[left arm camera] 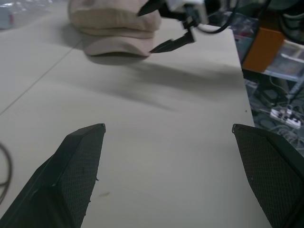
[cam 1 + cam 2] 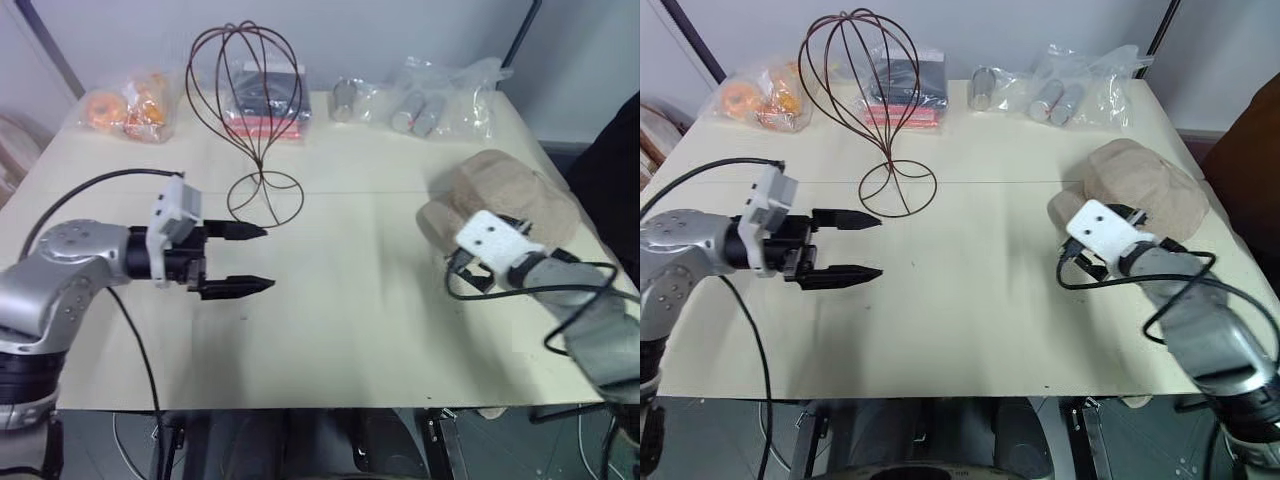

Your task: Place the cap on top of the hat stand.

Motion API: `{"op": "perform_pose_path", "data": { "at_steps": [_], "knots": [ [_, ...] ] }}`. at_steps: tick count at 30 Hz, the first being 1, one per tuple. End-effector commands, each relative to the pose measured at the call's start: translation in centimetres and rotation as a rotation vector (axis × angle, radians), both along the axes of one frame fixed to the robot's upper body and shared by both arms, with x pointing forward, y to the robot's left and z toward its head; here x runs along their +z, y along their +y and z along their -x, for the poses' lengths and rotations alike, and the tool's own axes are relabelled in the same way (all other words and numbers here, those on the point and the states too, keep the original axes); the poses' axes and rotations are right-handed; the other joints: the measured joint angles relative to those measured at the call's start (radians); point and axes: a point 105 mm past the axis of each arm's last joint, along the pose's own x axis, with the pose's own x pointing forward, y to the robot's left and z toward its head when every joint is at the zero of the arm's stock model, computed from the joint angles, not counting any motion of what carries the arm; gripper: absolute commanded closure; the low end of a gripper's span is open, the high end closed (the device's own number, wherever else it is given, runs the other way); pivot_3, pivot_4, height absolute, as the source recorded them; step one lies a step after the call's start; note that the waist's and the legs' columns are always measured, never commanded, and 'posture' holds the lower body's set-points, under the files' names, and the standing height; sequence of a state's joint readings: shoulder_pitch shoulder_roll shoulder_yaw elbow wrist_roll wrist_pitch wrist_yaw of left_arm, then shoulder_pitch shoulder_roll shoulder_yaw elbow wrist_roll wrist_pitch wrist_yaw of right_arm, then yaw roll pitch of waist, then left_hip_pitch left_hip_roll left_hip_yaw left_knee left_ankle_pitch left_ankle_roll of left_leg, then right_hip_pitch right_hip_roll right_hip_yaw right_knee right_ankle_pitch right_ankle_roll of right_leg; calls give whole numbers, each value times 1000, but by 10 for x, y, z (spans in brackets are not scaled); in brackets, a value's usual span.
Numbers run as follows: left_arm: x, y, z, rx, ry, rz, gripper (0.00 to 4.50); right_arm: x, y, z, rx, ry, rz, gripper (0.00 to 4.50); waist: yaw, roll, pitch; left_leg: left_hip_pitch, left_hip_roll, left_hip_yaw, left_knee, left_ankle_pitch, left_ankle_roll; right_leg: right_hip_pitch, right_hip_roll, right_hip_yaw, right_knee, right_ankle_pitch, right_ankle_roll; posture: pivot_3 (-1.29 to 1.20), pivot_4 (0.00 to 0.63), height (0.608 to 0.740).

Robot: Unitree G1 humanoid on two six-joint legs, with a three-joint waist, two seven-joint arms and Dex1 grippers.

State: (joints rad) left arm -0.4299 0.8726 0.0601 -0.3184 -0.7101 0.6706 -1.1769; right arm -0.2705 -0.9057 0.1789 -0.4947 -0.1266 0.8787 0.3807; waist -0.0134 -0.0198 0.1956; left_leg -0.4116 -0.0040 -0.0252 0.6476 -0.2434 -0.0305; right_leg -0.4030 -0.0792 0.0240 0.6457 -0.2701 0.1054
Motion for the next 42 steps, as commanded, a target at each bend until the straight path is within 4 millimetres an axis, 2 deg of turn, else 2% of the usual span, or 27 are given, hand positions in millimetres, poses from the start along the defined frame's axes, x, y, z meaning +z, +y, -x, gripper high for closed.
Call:
{"op": "perform_pose_path", "data": {
  "at_steps": [1,6,9,13,20,26,32,35,40,42],
  "knots": [
    [11,-8,-3,-26,-57,3,15,-4,-2,-13,-74,-73,93,0,0,0,0,0,0,0,0,0,0,0,0,0,0,0,0,0,150,740],
    [20,-11,-7,-29,-72,22,15,-17,0,-28,-117,-95,138,0,-2,0,0,0,0,0,0,0,0,-1,1,0,2,1,1,0,150,740],
    [22,-11,-8,-26,-81,20,15,-16,16,-29,-96,-108,57,0,-4,0,0,0,0,0,0,0,0,-1,1,0,2,1,2,0,150,740],
    [23,-10,-9,-18,-87,18,15,-17,26,-34,-68,-126,76,0,-4,0,0,0,0,-1,0,0,0,-1,2,0,2,1,2,0,150,740],
    [28,-12,-11,-14,-104,28,15,-41,-1,-54,-117,-118,280,0,-1,-1,-1,1,0,-1,0,0,0,0,2,0,2,1,1,0,150,740],
    [31,-12,-12,-8,-110,32,15,-44,-5,-63,-96,-134,387,0,1,-2,-1,3,-1,-2,1,0,0,4,1,-1,1,1,1,0,150,740],
    [32,-12,-11,-4,-115,30,15,-54,-13,-64,-101,-95,387,0,1,-4,-2,3,-1,-2,1,0,0,5,1,-1,1,1,1,0,150,740],
    [32,-12,-12,-2,-116,29,0,-56,-16,-64,-98,-87,378,793,3,-4,-2,4,-1,-3,1,0,0,6,1,-1,1,1,1,0,150,740],
    [33,-13,-10,-8,-117,33,0,-59,-19,-64,-103,-78,366,3481,2,-4,-2,4,-1,-3,2,0,0,6,1,-1,1,1,1,0,150,740],
    [34,-13,-10,-10,-118,34,0,-60,-21,-64,-111,-74,361,4402,-1,-5,-3,4,-1,-3,2,0,0,6,1,-1,1,1,1,0,150,740]
  ]
}}
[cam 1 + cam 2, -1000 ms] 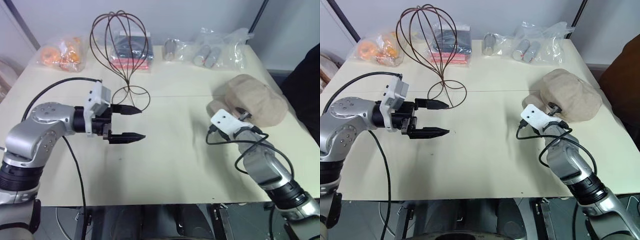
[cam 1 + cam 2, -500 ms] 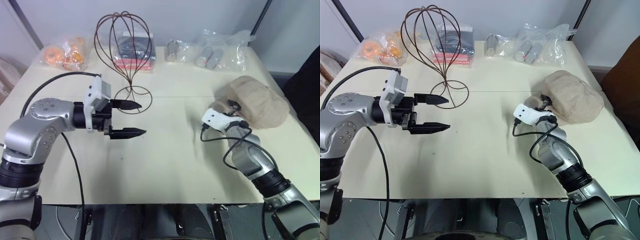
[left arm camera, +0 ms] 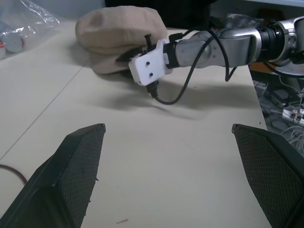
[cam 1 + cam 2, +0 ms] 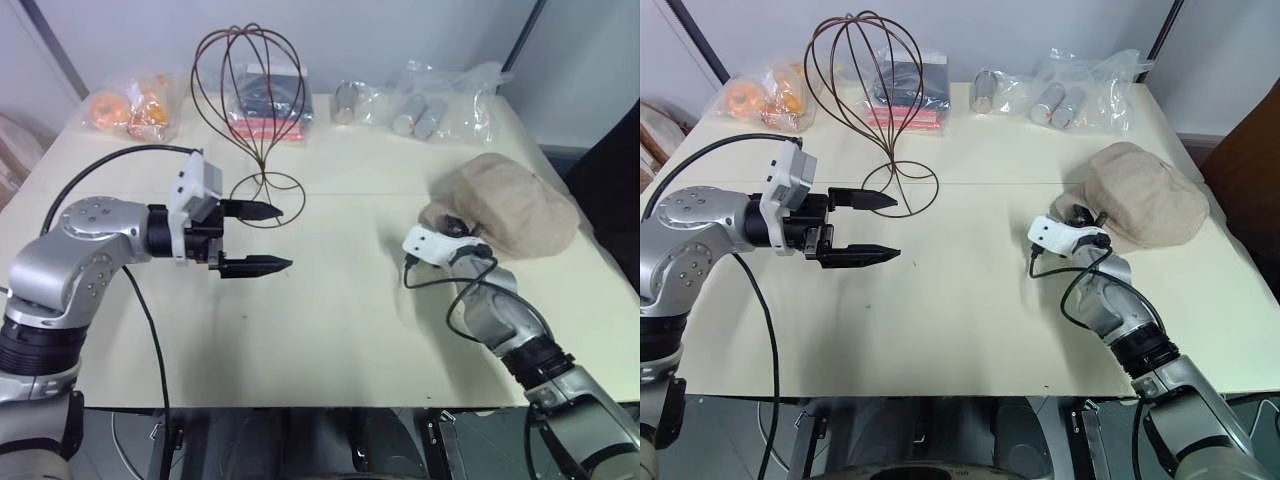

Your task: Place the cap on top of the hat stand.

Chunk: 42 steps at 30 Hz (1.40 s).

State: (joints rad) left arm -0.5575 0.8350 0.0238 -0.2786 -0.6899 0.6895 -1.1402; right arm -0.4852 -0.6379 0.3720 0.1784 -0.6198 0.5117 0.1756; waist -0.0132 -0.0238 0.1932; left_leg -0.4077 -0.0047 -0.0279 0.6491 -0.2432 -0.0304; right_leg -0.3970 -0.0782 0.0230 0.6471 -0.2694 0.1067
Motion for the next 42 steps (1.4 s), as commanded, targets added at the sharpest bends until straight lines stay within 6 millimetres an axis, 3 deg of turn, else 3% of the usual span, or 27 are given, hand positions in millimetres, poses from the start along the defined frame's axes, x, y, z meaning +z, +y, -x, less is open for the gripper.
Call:
{"op": "perform_pose_path", "data": {
  "at_steps": [1,6,9,12,14,17,20,23,25,27,30,33,37,42],
  "knots": [
    [15,-2,4,-18,-57,18,0,-14,-14,4,-49,58,-14,4458,-2,-1,-1,0,0,0,0,0,0,0,0,0,0,0,0,0,150,740],
    [18,-2,5,-16,-67,25,0,-4,-20,4,-57,15,-2,4458,0,-1,-1,0,0,-1,0,0,0,0,1,-1,0,0,0,0,150,740],
    [25,2,4,11,-75,54,0,30,-20,3,-15,-76,17,4458,0,0,0,0,0,-1,0,0,0,0,0,-1,0,0,0,0,150,740],
    [37,9,6,62,-93,111,0,95,-11,4,73,-250,46,4458,-2,2,2,-1,0,-1,-1,0,0,-2,0,0,0,0,0,0,150,740],
    [49,18,9,112,-109,164,0,143,5,7,171,-379,80,4458,-8,4,3,-2,0,-1,-1,0,0,-3,0,0,0,0,1,0,150,740],
    [62,37,10,209,-137,219,0,197,31,12,299,-524,77,4458,-26,5,3,-2,1,-1,-3,0,0,-7,0,1,2,0,1,0,150,740],
    [74,63,12,335,-170,265,0,258,75,19,478,-701,26,4458,-51,5,4,-2,2,-1,-4,0,0,-9,1,2,3,0,1,0,150,740],
    [81,86,16,430,-189,289,0,297,120,30,666,-822,-41,4458,-53,5,4,-2,3,-2,-7,1,-1,-10,2,1,3,0,1,0,150,740],
    [84,101,19,494,-199,296,0,311,151,37,797,-862,-89,4458,-53,4,4,-2,3,-2,-7,1,-1,-10,2,1,2,0,1,0,150,740],
    [84,115,21,550,-207,294,0,315,179,42,915,-864,-118,4458,-55,4,3,-2,3,-1,-7,1,-1,-10,1,1,2,0,1,0,150,740],
    [83,136,26,646,-219,296,0,304,238,46,1109,-806,-135,4458,-55,4,3,-2,3,-1,-7,1,-2,-10,0,2,2,0,1,0,150,740],
    [82,141,31,674,-227,290,0,289,273,51,1222,-761,-116,4458,-51,3,3,-2,3,-2,-7,1,-2,-10,0,1,2,0,1,0,150,740],
    [79,143,36,697,-224,273,0,264,299,63,1319,-729,-10,4458,-38,3,3,-3,3,-2,-7,1,-3,-10,-3,1,2,0,1,0,150,740],
    [76,145,39,710,-215,252,0,229,308,72,1387,-673,72,4458,-32,2,3,-3,2,-2,-7,2,-4,-10,-2,1,2,0,0,0,150,740]
  ]
}}
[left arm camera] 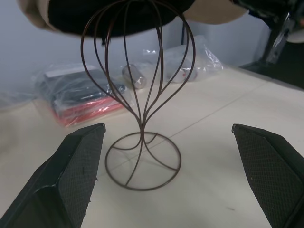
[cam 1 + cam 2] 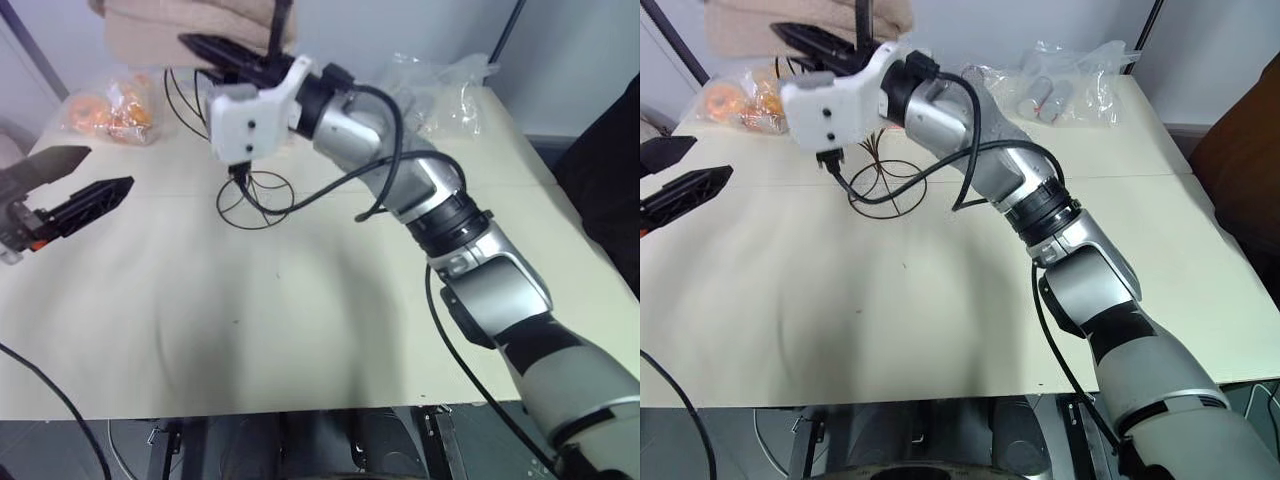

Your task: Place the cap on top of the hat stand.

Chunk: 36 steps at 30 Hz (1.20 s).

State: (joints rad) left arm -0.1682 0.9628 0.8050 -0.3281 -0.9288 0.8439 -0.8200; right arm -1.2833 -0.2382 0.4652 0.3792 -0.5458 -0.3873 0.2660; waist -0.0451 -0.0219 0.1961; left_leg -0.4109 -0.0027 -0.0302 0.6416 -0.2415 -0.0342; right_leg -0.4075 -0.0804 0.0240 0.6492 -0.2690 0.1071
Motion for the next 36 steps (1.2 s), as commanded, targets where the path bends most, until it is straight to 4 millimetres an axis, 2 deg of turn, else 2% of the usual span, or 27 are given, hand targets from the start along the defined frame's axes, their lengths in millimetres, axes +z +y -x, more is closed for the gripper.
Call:
{"op": "perform_pose_path", "data": {
  "at_steps": [1,7,12,17,20,25,27,31,36],
  "knots": [
    [15,-2,7,6,-52,-46,0,-16,8,14,41,-46,72,4458,-1,0,0,0,0,0,0,0,0,0,1,0,0,0,0,0,150,740],
    [15,-8,2,-23,-45,-59,0,-61,13,-4,-29,33,185,4458,-5,0,0,1,0,0,-2,1,-2,-1,2,0,2,0,0,0,150,740],
    [16,-13,-3,-52,-44,-62,0,-66,11,-27,-148,21,222,4458,-5,0,0,2,0,0,-5,3,-4,-2,2,0,2,0,0,0,150,740],
    [15,-16,-8,-72,-36,-71,0,-75,9,-34,-193,22,261,4458,-4,0,0,2,0,0,-6,3,-5,-2,2,0,1,0,0,0,150,740],
    [12,-20,-11,-93,-31,-85,0,-77,8,-34,-183,73,229,3476,-4,0,0,2,0,0,-7,4,-6,-2,2,0,1,0,0,0,150,740],
    [10,-28,-15,-126,-32,-93,0,-81,1,-26,-147,119,201,889,-2,0,0,2,0,0,-8,4,-6,-2,3,0,1,0,0,0,150,740],
    [9,-32,-16,-140,-31,-99,0,-80,-2,-23,-137,126,187,77,-2,0,0,2,0,0,-8,4,-6,-2,3,0,1,0,0,0,150,740],
    [7,-38,-17,-162,-30,-131,0,-74,-12,-8,-79,98,169,77,-1,0,0,2,0,0,-8,4,-6,-2,3,0,1,0,0,0,150,740],
    [6,-40,-17,-178,-25,-148,0,-67,-34,9,-3,133,127,77,0,0,0,2,0,0,-9,4,-6,-2,3,0,1,0,0,0,150,740]
  ]
}}
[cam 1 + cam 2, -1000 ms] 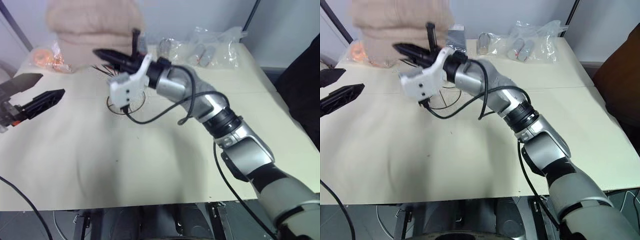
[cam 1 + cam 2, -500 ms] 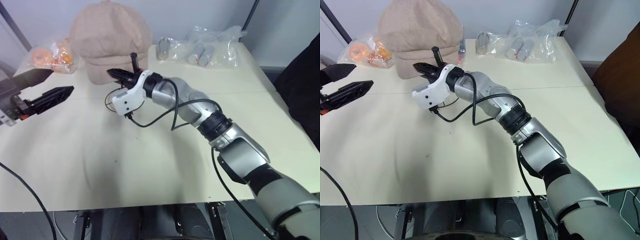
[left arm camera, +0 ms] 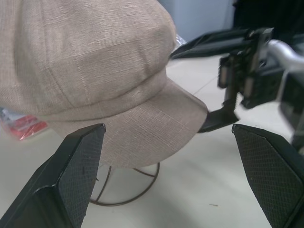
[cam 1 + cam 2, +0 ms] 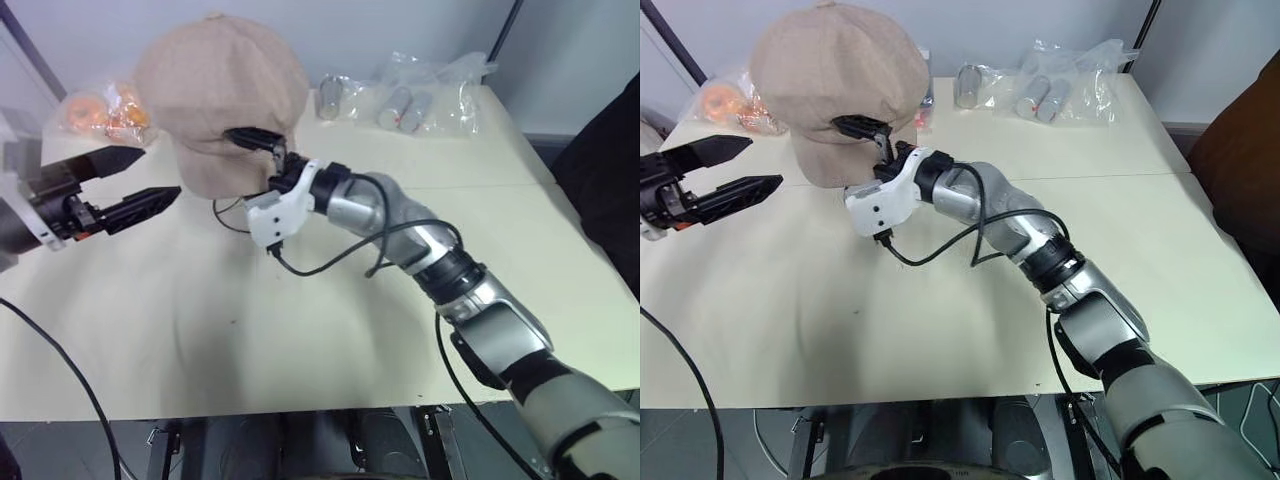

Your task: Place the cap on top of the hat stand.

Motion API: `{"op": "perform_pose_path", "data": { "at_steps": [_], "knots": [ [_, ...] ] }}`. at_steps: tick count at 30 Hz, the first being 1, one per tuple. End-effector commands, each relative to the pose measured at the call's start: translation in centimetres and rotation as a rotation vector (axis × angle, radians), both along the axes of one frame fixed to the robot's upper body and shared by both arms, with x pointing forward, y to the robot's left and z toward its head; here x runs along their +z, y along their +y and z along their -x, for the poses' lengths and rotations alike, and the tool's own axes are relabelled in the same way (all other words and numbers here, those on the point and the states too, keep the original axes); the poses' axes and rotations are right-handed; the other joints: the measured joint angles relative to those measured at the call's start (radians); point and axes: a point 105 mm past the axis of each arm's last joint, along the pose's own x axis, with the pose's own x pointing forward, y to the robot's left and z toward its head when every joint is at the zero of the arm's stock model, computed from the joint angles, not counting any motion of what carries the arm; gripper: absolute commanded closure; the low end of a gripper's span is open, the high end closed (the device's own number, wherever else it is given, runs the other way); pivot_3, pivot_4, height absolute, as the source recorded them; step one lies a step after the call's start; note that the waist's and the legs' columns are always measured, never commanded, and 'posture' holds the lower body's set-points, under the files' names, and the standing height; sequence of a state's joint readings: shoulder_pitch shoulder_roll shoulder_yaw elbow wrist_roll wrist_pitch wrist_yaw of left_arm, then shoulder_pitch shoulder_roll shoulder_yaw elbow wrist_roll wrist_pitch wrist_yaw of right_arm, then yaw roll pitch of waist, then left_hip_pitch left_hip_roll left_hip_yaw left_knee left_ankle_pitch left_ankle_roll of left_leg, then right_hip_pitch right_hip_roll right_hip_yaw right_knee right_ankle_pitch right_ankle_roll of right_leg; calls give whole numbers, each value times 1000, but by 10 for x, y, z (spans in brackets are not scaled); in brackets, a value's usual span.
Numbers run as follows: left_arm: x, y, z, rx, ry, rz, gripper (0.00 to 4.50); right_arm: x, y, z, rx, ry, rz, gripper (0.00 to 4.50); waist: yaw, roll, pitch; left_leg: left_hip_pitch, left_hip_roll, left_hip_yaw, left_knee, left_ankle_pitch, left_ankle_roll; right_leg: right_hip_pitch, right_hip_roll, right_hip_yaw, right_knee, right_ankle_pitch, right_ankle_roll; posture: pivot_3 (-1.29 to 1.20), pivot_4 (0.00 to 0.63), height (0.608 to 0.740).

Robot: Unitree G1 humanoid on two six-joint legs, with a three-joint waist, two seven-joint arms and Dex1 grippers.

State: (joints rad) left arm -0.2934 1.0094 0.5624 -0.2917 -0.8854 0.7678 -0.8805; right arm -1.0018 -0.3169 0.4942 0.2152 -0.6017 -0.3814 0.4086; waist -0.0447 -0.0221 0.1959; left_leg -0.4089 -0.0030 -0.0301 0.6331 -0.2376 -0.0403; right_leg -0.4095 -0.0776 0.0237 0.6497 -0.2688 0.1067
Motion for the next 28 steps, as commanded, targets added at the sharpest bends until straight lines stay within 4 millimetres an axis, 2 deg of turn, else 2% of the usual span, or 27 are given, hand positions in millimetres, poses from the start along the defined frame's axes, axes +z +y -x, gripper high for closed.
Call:
{"op": "perform_pose_path", "data": {
  "at_steps": [1,5,10,12,15,17,21,28],
  "knots": [
    [12,-3,3,-14,-54,-36,0,23,-16,18,76,-8,-74,77,0,0,0,0,0,0,0,0,0,0,0,0,0,0,0,0,150,740],
    [10,7,1,21,-48,-29,0,18,-49,24,114,189,-96,77,2,0,0,0,0,0,0,0,0,1,0,0,0,0,0,0,150,740],
    [6,25,2,85,-33,-21,0,5,-112,32,106,607,-72,77,4,0,0,0,1,0,0,0,1,2,0,-1,-1,0,0,0,150,740],
    [3,35,4,122,-28,-34,0,11,-137,29,75,788,-136,77,2,0,0,0,1,0,0,0,1,2,0,-1,-1,0,0,0,150,740],
    [3,61,14,194,-15,-36,0,28,-197,8,-71,1102,-327,77,-2,1,1,2,2,1,0,0,1,2,0,0,-1,0,0,0,150,740],
    [4,71,21,213,-9,-32,0,37,-226,6,-115,1250,-422,77,2,1,1,1,2,1,-1,0,1,1,0,0,-1,-1,-1,0,150,740],
    [2,82,24,248,-6,-31,0,48,-245,10,-91,1341,-480,77,3,1,1,1,3,3,-2,-1,1,1,0,-1,-2,-4,-6,0,150,740],
    [0,83,25,257,-10,-32,0,49,-239,16,-30,1380,-449,77,1,1,1,1,3,4,-2,-1,1,0,0,-1,-2,-2,-3,0,150,740]
  ]
}}
